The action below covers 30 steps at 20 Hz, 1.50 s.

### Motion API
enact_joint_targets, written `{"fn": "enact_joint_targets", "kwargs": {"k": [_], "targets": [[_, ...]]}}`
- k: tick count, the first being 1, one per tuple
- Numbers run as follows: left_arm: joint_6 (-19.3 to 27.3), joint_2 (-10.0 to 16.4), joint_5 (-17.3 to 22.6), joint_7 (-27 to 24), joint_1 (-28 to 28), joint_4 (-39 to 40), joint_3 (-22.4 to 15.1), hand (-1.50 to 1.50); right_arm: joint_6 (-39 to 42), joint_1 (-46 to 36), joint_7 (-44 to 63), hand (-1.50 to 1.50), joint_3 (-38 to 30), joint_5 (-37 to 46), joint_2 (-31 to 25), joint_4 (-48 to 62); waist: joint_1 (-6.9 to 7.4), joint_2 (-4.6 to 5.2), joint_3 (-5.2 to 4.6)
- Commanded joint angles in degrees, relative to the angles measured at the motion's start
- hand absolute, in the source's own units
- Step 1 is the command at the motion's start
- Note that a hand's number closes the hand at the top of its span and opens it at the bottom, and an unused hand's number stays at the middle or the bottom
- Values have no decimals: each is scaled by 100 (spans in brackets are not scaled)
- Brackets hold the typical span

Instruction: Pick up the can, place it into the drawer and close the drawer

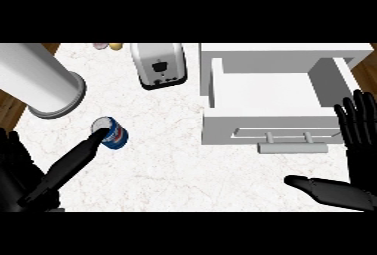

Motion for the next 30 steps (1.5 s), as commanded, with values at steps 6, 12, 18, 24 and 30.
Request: {"fn": "enact_joint_targets", "kwargs": {"k": [6, 12, 18, 24, 30], "targets": [[412, -9, -1844, 2085, -1004, 384, -464, -150, 60, 261, 121, -150, -78, 38, 29, -302, -1, -11, -8], [870, -9, -1077, 1585, -1107, 1235, -459, -150, 267, 518, -468, -150, -52, 110, 176, 155, -2, -5, -11], [1848, -9, -609, 1052, -1497, 2616, -668, -150, 222, 531, -64, -150, -123, 62, 139, -472, -34, -2, -13], [1950, 3, 670, -361, -914, 2806, -501, -150, 228, 308, 358, -150, -403, -145, 0, -810, 0, -5, -16], [2435, -8, 1925, -1530, -1085, 3629, -528, -150, 517, 232, 163, -150, -925, -513, -220, -345, -9, 3, -18]]}}
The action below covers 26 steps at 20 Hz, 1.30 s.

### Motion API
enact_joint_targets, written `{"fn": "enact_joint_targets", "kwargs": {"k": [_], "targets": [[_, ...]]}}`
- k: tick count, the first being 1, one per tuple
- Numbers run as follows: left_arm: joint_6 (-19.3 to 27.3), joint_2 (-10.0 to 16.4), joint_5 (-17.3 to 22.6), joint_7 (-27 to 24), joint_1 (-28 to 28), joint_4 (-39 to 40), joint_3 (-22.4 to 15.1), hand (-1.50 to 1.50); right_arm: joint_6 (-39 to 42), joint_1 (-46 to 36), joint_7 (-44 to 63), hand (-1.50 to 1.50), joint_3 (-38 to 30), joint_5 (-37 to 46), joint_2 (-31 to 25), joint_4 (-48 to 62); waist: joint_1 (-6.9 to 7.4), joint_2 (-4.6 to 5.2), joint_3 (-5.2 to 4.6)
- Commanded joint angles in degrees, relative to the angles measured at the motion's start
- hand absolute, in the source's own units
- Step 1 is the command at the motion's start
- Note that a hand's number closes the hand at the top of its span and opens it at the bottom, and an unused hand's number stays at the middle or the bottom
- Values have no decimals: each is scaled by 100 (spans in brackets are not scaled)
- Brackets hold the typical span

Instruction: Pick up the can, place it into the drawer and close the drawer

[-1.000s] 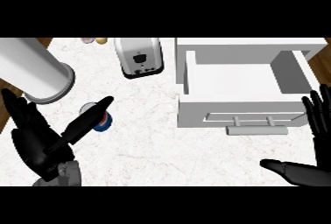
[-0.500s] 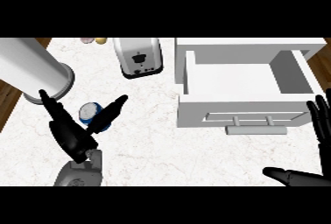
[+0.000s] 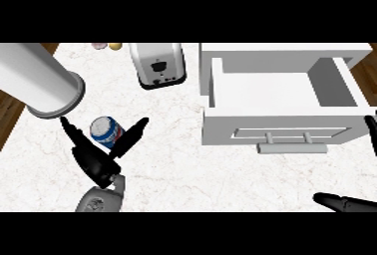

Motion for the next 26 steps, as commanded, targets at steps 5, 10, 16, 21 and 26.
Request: {"fn": "enact_joint_targets", "kwargs": {"k": [5, 10, 16, 21, 26], "targets": [[229, -6, 1959, -1893, 90, 565, 298, -150, 158, 333, 133, -150, -113, -125, 96, -403, 1, -4, -1], [-201, -7, 3450, -3406, -86, 1283, 813, -150, 178, 161, 296, -150, -302, -278, 13, -379, -19, 5, -7], [-702, -7, 4798, -4929, 460, 1600, 757, -150, 380, 575, 467, -150, -401, -400, 8, -939, -16, -8, -3], [-1010, -7, 6021, -6051, -274, 2882, 1194, -150, 358, 414, 598, -150, -337, -182, 28, -905, -26, 1, -4], [-1644, -7, 6308, -6651, -461, 3623, 1536, -150, 628, 666, 8, -150, -473, -138, 238, -607, -9, -3, 3]]}}
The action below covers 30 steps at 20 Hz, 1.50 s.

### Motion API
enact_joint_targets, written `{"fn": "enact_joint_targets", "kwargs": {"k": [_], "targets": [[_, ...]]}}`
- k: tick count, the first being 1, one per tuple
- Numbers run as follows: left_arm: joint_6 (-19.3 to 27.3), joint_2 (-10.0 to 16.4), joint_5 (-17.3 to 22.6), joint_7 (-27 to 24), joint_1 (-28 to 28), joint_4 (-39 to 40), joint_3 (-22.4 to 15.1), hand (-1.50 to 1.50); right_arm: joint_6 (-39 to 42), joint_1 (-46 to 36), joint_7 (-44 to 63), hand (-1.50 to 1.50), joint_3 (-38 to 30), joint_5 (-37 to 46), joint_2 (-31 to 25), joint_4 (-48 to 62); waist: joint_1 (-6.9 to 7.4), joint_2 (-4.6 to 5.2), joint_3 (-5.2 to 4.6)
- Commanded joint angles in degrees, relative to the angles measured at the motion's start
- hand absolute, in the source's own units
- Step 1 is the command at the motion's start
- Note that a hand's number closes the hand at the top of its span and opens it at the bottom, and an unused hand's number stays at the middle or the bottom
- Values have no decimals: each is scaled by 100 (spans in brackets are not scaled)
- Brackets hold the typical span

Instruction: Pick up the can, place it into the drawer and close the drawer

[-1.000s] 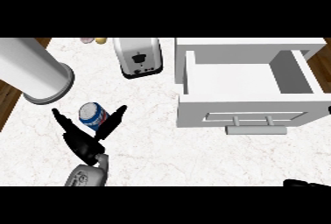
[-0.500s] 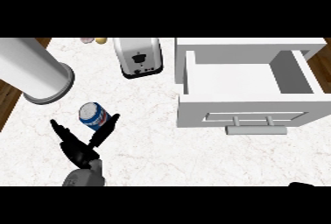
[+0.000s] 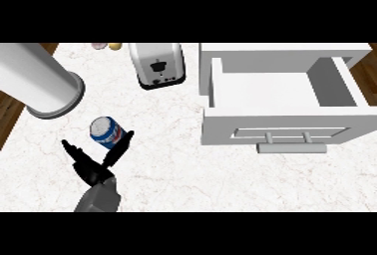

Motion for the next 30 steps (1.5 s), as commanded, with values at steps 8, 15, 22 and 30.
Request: {"fn": "enact_joint_targets", "kwargs": {"k": [8, 15, 22, 30], "targets": [[-1059, 168, 159, -753, -783, 1659, 650, -150, 60, -347, 178, -150, -126, 65, 7, 64, 15, -1, 5], [-2118, 616, 157, -565, -1317, 2529, 753, -150, -69, -30, 338, -150, 56, 285, 251, -471, -26, 4, 2], [-2694, 620, 115, -953, -2021, 3282, 1012, 150, 132, -591, 274, -150, -452, -167, -172, 160, -41, 18, 1], [-3546, 734, -471, -646, -2403, 3551, 406, 150, -114, -736, 371, -150, -11, 383, 50, 135, -46, 30, 1]]}}
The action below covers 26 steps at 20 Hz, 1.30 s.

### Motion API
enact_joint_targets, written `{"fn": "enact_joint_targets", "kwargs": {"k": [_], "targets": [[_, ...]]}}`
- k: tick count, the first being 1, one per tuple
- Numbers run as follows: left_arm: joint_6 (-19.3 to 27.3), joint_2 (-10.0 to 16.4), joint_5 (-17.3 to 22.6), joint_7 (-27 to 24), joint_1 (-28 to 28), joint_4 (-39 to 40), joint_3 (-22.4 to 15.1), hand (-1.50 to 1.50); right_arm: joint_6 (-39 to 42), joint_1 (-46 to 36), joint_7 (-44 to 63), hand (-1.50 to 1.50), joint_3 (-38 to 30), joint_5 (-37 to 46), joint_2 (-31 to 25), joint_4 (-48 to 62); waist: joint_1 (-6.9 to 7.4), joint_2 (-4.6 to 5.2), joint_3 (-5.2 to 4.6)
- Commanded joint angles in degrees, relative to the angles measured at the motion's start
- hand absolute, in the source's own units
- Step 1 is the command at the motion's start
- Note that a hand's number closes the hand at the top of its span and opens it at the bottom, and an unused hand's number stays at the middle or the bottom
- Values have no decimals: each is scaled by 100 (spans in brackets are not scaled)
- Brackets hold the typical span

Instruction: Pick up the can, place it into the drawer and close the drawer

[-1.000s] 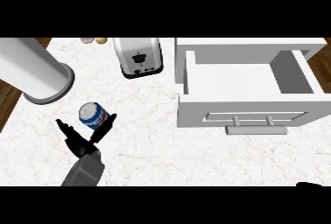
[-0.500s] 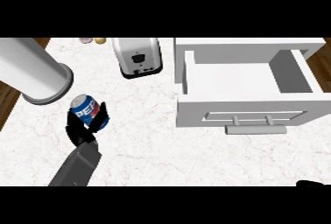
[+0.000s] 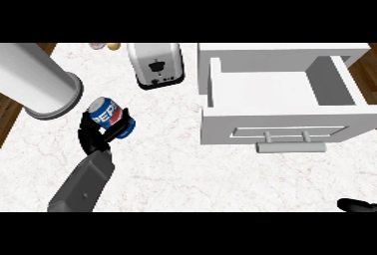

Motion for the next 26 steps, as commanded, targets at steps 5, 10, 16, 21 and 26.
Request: {"fn": "enact_joint_targets", "kwargs": {"k": [5, 10, 16, 21, 26], "targets": [[-2114, -168, -1122, 705, -268, 111, -1474, 150, 76, 33, 3, -150, 148, 38, 21, -62, -130, 13, -4], [-2294, -187, -1300, 1046, -582, -290, -1639, 150, -42, -4, -86, -150, -57, 148, -4, -30, 51, -33, 7], [-1998, -155, -1507, 1990, -909, -1208, -1849, 150, 26, -18, -162, -150, -283, 23, -84, 109, 101, -45, 10], [-1561, -248, -1643, 2954, -1056, -2251, -2044, 150, -71, 248, 340, -150, -43, 65, 102, -649, 109, -66, 9], [-1022, -372, -1722, 4236, -1574, -3270, -2211, 150, -1, -10, 190, -150, -304, -48, -112, -202, 115, -63, 11]]}}
